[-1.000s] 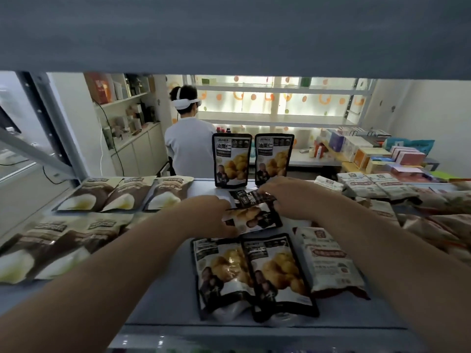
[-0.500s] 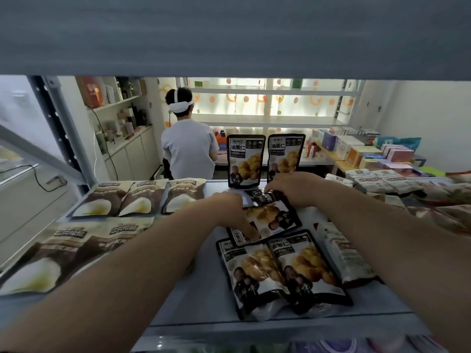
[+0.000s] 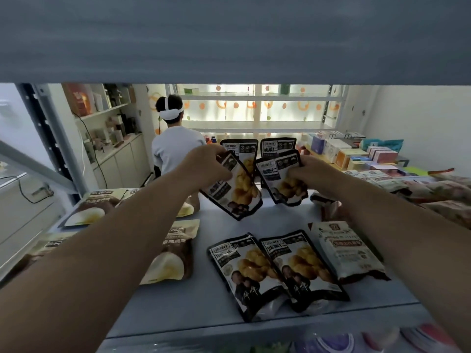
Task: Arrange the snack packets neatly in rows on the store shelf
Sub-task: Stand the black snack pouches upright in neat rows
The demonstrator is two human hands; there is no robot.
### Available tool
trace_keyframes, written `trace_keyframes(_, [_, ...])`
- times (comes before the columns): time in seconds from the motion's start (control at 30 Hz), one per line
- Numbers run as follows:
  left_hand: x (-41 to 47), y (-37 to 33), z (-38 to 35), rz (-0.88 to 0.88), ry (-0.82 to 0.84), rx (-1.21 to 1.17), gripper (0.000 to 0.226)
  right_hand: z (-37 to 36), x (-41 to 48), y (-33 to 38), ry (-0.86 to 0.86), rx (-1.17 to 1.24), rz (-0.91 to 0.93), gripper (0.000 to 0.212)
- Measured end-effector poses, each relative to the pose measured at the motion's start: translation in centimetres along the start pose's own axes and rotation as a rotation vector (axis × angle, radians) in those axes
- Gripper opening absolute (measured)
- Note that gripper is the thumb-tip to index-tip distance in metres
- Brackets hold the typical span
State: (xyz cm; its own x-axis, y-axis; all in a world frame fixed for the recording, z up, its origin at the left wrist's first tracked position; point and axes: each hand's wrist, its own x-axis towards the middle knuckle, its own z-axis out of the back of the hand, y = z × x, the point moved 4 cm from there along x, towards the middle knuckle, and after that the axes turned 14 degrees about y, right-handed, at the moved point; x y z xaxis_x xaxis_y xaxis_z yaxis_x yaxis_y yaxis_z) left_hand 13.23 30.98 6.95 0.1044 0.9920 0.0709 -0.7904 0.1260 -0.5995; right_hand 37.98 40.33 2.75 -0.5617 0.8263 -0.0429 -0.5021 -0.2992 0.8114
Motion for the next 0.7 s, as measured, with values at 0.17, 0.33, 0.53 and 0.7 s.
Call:
trace_keyframes(0.17, [1.4, -1.2, 0.0, -0.073, -0.088, 0.174, 0.026, 0.8, 0.1, -1.2, 0.170, 0.191, 0.006, 0.027])
trace_keyframes(0.33, [3.7, -3.5, -0.8, -0.118, -0.072, 0.371, 0.030, 3.0, 0.6, -1.3, 0.205, 0.095, 0.048, 0.040])
trace_keyframes(0.53, [6.1, -3.8, -2.3, 0.044, 0.156, 0.688, 0.043, 4.4, 1.6, 0.2, 0.243, 0.007, 0.123, 0.028])
trace_keyframes(0.7, [7.4, -3.7, -2.5, -0.020, 0.095, 0.709, 0.028, 5.5, 2.4, -0.2, 0.151, -0.269, 0.162, 0.021])
